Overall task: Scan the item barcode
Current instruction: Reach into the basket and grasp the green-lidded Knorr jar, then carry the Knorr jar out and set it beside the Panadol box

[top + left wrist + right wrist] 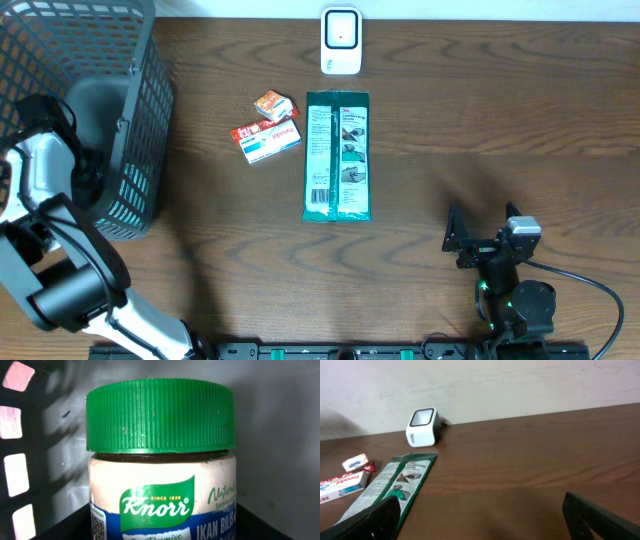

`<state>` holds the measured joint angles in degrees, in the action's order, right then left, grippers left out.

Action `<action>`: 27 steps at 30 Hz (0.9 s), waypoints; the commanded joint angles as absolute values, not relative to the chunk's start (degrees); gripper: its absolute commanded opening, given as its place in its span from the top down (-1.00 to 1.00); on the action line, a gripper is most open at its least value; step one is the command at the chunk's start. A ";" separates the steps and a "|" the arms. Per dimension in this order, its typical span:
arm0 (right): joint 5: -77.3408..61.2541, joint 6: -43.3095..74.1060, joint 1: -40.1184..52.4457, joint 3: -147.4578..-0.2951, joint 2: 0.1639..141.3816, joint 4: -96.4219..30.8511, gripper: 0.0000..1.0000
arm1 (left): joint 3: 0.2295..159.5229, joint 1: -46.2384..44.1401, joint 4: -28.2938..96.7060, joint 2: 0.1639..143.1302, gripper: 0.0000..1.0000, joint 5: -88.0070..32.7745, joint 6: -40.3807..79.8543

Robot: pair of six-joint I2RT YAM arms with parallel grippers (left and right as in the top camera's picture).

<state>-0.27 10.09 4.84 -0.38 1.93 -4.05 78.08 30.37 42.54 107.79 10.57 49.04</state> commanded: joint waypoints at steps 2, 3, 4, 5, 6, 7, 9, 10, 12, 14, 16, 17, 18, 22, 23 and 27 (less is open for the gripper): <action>-0.51 10.68 4.58 -0.32 1.78 -4.29 -0.98 | 78.46 30.24 42.17 100.88 0.08 8.95 46.89; -0.51 10.68 4.58 -0.32 1.78 -4.29 -0.98 | 78.59 30.06 41.95 99.74 0.10 8.93 45.98; -0.51 10.68 4.58 -0.32 1.78 -4.29 -0.98 | 78.74 29.71 41.74 98.50 0.10 8.93 45.10; -0.51 10.68 4.58 -0.32 1.78 -4.29 -0.99 | 78.83 29.34 41.47 97.32 0.10 8.80 44.38; -0.51 10.68 4.58 -0.32 1.78 -4.27 -0.99 | 78.89 28.88 41.01 95.90 0.10 8.38 43.20; -0.49 10.68 4.58 -0.32 1.78 -4.29 -0.99 | 78.89 28.40 40.51 94.54 0.10 8.10 42.19; -0.51 10.68 4.58 -0.32 1.78 -4.29 -0.98 | 78.89 27.11 39.44 91.48 0.10 8.10 40.49; -0.51 10.68 4.58 -0.32 1.78 -4.29 -0.99 | 78.96 26.48 38.89 90.06 0.10 8.14 39.72; -0.51 10.68 4.58 -0.32 1.78 -4.29 -0.98 | 79.57 24.40 36.84 85.76 0.10 8.14 36.21; -0.51 10.68 4.58 -0.32 1.78 -4.29 -0.98 | 80.47 22.70 35.40 82.24 0.10 8.14 32.88; -0.51 10.68 4.58 -0.32 1.78 -4.27 -0.99 | 81.43 21.37 34.46 79.40 0.10 8.14 30.33; -0.51 10.68 4.58 -0.32 1.78 -4.29 -0.99 | 81.93 20.84 34.13 78.22 0.10 8.16 29.41; -0.51 10.68 4.58 -0.32 1.78 -4.29 -0.99 | 82.65 20.21 33.93 76.73 0.10 8.16 28.21; -0.51 10.68 4.58 -0.32 1.78 -4.29 -0.99 | 85.65 17.82 33.15 71.05 0.10 8.16 23.68; -0.51 10.68 4.58 -0.32 1.78 -4.29 -0.99 | 86.32 17.26 33.10 69.93 0.10 8.14 22.68; -0.51 10.68 4.58 -0.32 1.78 -4.29 -0.98 | 88.73 12.69 33.10 65.01 0.10 7.97 19.00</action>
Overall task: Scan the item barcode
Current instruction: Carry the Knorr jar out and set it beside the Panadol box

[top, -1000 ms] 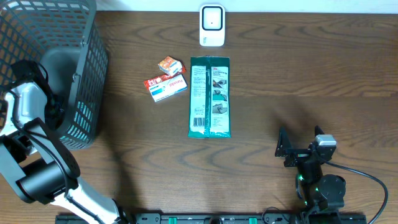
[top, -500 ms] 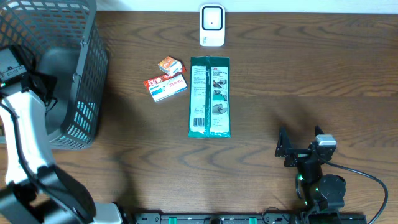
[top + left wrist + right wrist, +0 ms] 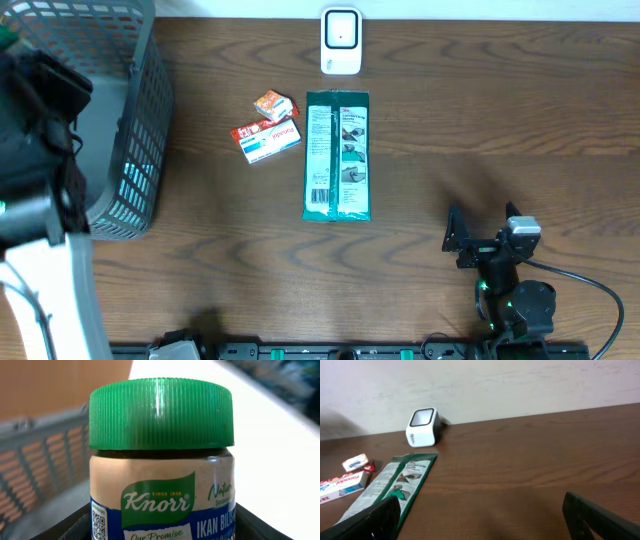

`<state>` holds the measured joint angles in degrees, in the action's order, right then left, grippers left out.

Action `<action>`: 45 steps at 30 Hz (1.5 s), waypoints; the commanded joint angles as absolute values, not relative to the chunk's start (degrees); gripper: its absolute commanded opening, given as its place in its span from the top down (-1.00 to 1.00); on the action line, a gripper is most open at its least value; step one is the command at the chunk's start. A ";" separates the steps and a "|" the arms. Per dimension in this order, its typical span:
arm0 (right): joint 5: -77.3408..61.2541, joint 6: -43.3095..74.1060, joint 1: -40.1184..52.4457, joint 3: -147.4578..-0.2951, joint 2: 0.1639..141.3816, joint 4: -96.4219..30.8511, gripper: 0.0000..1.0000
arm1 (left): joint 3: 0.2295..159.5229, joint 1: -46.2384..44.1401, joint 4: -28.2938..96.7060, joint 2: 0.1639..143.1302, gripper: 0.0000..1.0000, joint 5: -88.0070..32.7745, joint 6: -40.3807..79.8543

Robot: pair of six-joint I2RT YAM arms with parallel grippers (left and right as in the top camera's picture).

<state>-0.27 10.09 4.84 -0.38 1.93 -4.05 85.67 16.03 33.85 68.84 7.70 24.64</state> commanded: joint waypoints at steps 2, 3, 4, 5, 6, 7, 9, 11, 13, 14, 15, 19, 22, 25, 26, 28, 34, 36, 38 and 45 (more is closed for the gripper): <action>-0.51 10.68 4.58 -0.32 1.78 -4.29 -0.98 | 88.75 9.26 33.32 63.66 0.10 6.37 16.67; -0.51 10.68 4.58 -0.32 1.78 -4.29 -0.98 | 88.75 7.51 33.65 63.44 0.10 5.15 15.94; -0.51 10.68 4.58 -0.32 1.78 -4.29 -0.98 | 88.75 5.32 34.24 63.44 0.10 3.68 15.14; -0.51 10.68 4.58 -0.32 1.78 -4.29 -0.99 | 88.75 3.44 34.96 63.64 0.10 2.79 14.76; -0.51 10.68 4.58 -0.32 1.78 -4.29 -0.98 | 88.73 1.50 35.81 64.03 0.10 2.07 14.57; -0.51 10.68 4.58 -0.32 1.78 -4.27 -0.98 | 88.73 -0.58 36.86 64.64 0.10 1.67 14.39; -0.51 10.68 4.58 -0.32 1.78 -4.29 -0.98 | 88.73 -5.63 39.92 67.18 0.10 1.48 12.32; -0.51 10.68 4.58 -0.32 1.78 -4.29 -0.98 | 88.73 -10.33 44.27 72.29 0.10 1.52 10.24; -0.51 10.68 4.58 -0.32 1.78 -4.29 -0.98 | 88.73 -12.25 47.24 76.82 0.09 1.50 10.31; -0.51 10.68 4.58 -0.32 1.78 -4.29 -0.99 | 88.73 -12.97 48.40 79.09 0.10 1.50 10.33; -0.51 10.68 4.58 -0.32 1.78 -4.29 -0.98 | 88.73 -14.06 50.17 83.44 0.10 1.50 10.37; -0.51 10.68 4.58 -0.32 1.78 -4.27 -0.99 | 88.73 -15.66 52.29 93.89 0.10 1.48 11.03; -0.51 10.68 4.58 -0.32 1.78 -4.29 -0.98 | 88.73 -16.49 52.90 100.66 0.10 1.43 11.66; -0.51 10.68 4.58 -0.32 1.78 -4.29 -0.98 | 88.73 -16.82 52.40 106.32 0.10 1.50 11.68; -0.51 10.68 4.58 -0.32 1.78 -4.29 -0.98 | 88.73 -16.80 51.79 108.22 0.10 1.54 11.70; -0.51 10.68 4.58 -0.32 1.78 -4.29 -0.99 | 88.73 -16.49 50.37 111.33 0.10 3.27 11.90; -0.51 10.68 4.58 -0.32 1.78 -4.27 -0.99 | 88.73 -14.26 49.54 116.95 0.10 6.92 13.85; -0.49 10.68 4.58 -0.32 1.78 -4.29 -0.99 | 88.49 -13.08 50.70 117.25 0.14 6.98 14.79; -0.51 10.68 4.58 -0.32 1.78 -4.29 -0.99 | 88.36 -11.79 51.79 117.25 0.19 7.11 15.77; -0.51 10.68 4.58 -0.32 1.78 -4.27 -0.98 | 88.36 -6.48 54.92 117.23 0.21 3.88 17.26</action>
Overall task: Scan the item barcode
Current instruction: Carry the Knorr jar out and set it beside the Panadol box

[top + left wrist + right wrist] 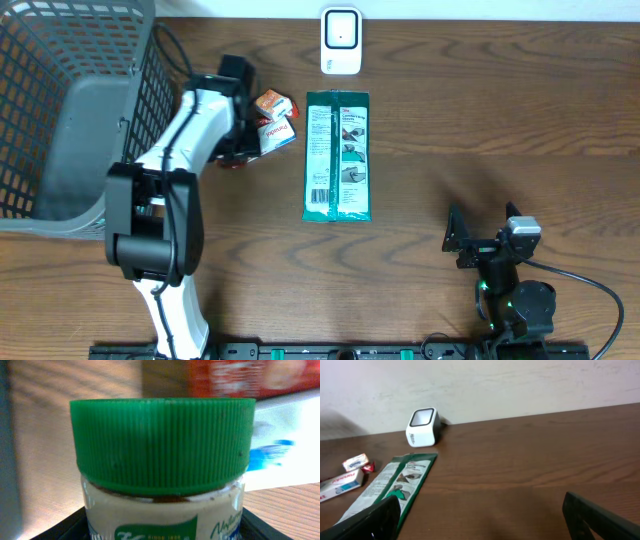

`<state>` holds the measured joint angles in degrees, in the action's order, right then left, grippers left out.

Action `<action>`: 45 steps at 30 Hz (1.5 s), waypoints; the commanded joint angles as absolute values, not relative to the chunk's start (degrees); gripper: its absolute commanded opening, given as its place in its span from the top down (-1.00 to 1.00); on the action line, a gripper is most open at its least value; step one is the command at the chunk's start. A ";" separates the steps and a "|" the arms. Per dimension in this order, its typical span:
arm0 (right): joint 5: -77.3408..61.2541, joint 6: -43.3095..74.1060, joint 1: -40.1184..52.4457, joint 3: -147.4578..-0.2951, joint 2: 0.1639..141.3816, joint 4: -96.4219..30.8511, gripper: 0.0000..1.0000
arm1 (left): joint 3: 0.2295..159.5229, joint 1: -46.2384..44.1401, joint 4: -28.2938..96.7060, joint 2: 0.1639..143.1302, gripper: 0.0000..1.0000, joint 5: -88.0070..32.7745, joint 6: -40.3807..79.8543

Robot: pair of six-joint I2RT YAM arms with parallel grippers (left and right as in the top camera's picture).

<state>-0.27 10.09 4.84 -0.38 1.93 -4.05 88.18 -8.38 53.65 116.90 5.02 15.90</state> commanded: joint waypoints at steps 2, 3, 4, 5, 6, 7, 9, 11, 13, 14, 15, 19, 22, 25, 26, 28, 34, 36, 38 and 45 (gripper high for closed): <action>-0.51 10.68 4.58 -0.32 1.78 -4.29 -0.99 | 88.36 -6.15 55.66 117.23 0.21 2.72 17.23; -0.51 10.68 4.58 -0.32 1.78 -4.27 -0.98 | 88.36 -6.17 55.96 117.23 0.21 2.48 17.23; -0.51 10.68 4.58 -0.32 1.78 -4.27 -0.99 | 88.31 -6.20 56.31 117.23 0.21 2.28 17.21; -0.51 10.68 4.58 -0.32 1.78 -4.29 -0.99 | 88.23 -6.31 56.45 117.23 0.21 2.20 17.23; -0.51 10.68 4.58 -0.32 1.78 -4.29 -0.99 | 88.05 -6.48 56.53 117.23 0.21 2.07 17.23; -0.51 10.68 4.58 -0.32 1.78 -4.29 -0.99 | 87.79 -6.59 56.51 117.23 0.21 2.07 17.23; -0.51 10.68 4.58 -0.32 1.78 -4.29 -0.99 | 87.13 -6.63 56.49 117.23 0.17 2.07 17.28; -0.51 10.68 4.58 -0.32 1.78 -4.29 -0.99 | 86.21 -6.59 56.51 117.23 0.06 2.04 17.28; -0.51 10.68 4.58 -0.32 1.78 -4.27 -0.98 | 85.47 -6.55 56.51 117.23 0.05 2.04 17.26; -0.51 10.68 4.58 -0.32 1.78 -4.29 -0.98 | 85.21 -6.55 56.53 117.23 0.04 2.02 17.28; -0.51 10.68 4.58 -0.32 1.78 -4.29 -0.98 | 85.03 -6.55 56.51 117.23 0.03 1.89 17.26; -0.51 10.68 4.58 -0.32 1.78 -4.29 -0.99 | 84.97 -6.57 56.51 117.23 -0.32 1.85 17.28; -0.51 10.68 4.58 -0.32 1.78 -4.29 -0.99 | 84.97 -6.55 56.51 117.23 -0.47 0.56 17.19; -0.51 10.68 4.58 -0.32 1.78 -4.29 -0.99 | 84.99 -6.55 56.51 116.90 -0.55 -0.80 16.95; -0.51 10.68 4.58 -0.32 1.78 -4.29 -0.99 | 84.99 -6.55 56.51 116.57 -0.57 -0.91 16.84; -0.51 10.68 4.58 -0.32 1.78 -4.29 -0.99 | 84.99 -6.55 56.51 115.52 -0.69 -0.91 16.56; -0.51 10.68 4.58 -0.32 1.78 -4.29 -0.99 | 86.65 -6.55 56.51 107.48 -0.74 -0.86 16.14; -0.51 10.68 4.58 -0.32 1.78 -4.29 -0.99 | 87.77 -6.55 56.49 103.28 -0.75 -0.86 16.05; -0.51 10.68 4.58 -0.32 1.78 -4.29 -0.99 | 88.99 -6.55 56.12 98.02 -0.75 -0.84 14.55; -0.51 10.68 4.58 -0.32 1.78 -4.29 -0.99 | 91.79 -6.52 52.71 78.54 -0.77 2.04 7.51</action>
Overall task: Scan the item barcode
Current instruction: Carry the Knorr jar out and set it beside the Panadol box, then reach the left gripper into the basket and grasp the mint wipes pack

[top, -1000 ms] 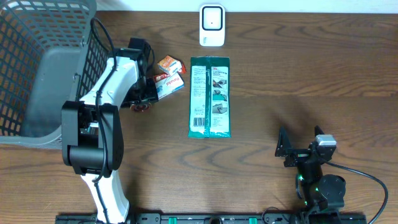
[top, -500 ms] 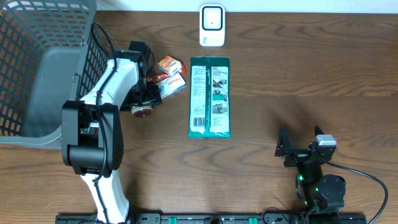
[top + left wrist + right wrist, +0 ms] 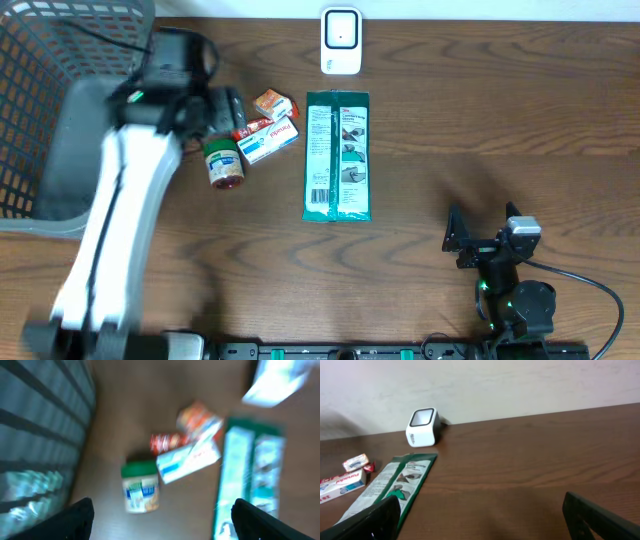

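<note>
The Knorr jar with a green lid rests on the table left of the small boxes, its lid toward the far edge; it shows blurred in the left wrist view. My left gripper is open above it with nothing between its fingers, and in the overhead view it sits just behind the jar. The white scanner stands at the far edge, also in the right wrist view. My right gripper is open and empty near the front right.
A grey mesh basket fills the far left. A white-and-blue box and a small orange box lie right of the jar. A long green packet lies mid-table in front of the scanner.
My left gripper was shut on the jar, low beside the small boxes. Now the jar rests on the table and the gripper is open and higher up. The right arm is unchanged.
My left gripper held the Knorr jar inside the basket. Then it held the jar up above the basket's rim. After that it had the jar down by the small boxes. Now the jar rests there, let go. The right arm stayed still.
</note>
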`<state>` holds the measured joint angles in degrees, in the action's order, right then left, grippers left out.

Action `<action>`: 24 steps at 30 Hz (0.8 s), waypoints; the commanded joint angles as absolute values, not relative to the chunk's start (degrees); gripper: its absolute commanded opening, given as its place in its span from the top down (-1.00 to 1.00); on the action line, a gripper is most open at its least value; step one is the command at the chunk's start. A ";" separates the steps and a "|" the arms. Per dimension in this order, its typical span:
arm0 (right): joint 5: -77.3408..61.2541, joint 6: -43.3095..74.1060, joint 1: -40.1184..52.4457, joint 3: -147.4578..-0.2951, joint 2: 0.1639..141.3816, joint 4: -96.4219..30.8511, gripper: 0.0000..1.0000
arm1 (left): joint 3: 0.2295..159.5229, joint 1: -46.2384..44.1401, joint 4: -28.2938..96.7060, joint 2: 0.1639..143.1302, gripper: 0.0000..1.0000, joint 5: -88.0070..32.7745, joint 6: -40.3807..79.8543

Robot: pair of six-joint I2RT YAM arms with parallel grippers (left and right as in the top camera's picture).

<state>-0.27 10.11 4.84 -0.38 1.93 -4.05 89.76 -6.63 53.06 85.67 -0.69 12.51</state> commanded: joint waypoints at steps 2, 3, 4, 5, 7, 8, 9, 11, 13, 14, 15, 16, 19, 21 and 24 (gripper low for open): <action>-0.51 10.68 4.58 -0.32 1.78 -4.29 -0.99 | 92.47 -6.46 52.12 74.13 -0.78 7.05 4.99; -0.51 10.68 4.58 -0.32 1.78 -4.29 -0.98 | 92.95 -6.20 52.23 72.25 -0.77 9.96 3.99; -0.51 10.68 4.58 -0.32 1.78 -4.29 -0.99 | 93.34 -5.72 52.45 70.91 -0.77 12.05 3.51; -0.51 10.68 4.58 -0.32 1.78 -4.27 -0.98 | 93.86 -4.93 52.88 69.58 -0.78 13.85 2.68; -0.51 10.68 4.58 -0.32 1.78 -4.29 -0.98 | 95.39 -2.31 54.41 67.88 -0.78 16.21 2.11; -0.51 10.68 4.58 -0.32 1.78 -4.27 -0.99 | 96.51 -0.62 55.48 67.59 -0.79 16.67 2.07; -0.51 10.68 4.58 -0.32 1.78 -4.29 -0.99 | 97.89 1.58 56.66 67.61 -0.78 17.15 2.13; -0.51 10.68 4.58 -0.32 1.78 -4.27 -0.99 | 100.09 6.20 58.30 68.18 -0.78 17.74 2.13; -0.51 10.68 4.58 -0.32 1.78 -4.29 -0.99 | 101.95 11.92 59.51 69.45 -0.78 17.69 2.13; -0.51 10.68 4.58 -0.32 1.78 -4.29 -0.99 | 102.52 14.79 59.90 70.35 -0.79 17.69 2.13; -0.51 10.68 4.58 -0.32 1.78 -4.29 -0.99 | 102.72 17.45 60.01 71.33 -0.78 17.67 2.15; -0.51 10.68 4.58 -0.32 1.78 -4.29 -0.99 | 102.72 20.03 60.03 72.53 -0.78 17.67 2.15; -0.51 10.68 4.58 -0.32 1.78 -4.29 -0.99 | 102.72 25.52 60.77 77.49 -0.79 17.41 2.11; -0.51 10.68 4.58 -0.32 1.78 -4.29 -0.99 | 102.72 27.73 62.15 81.82 -0.79 16.01 1.85; -0.51 10.68 4.58 -0.32 1.78 -4.29 -0.98 | 102.69 28.32 66.04 87.83 -0.79 12.36 1.50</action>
<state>-0.27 10.09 4.84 -0.38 1.93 -4.03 102.50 27.77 63.94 83.00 15.75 2.68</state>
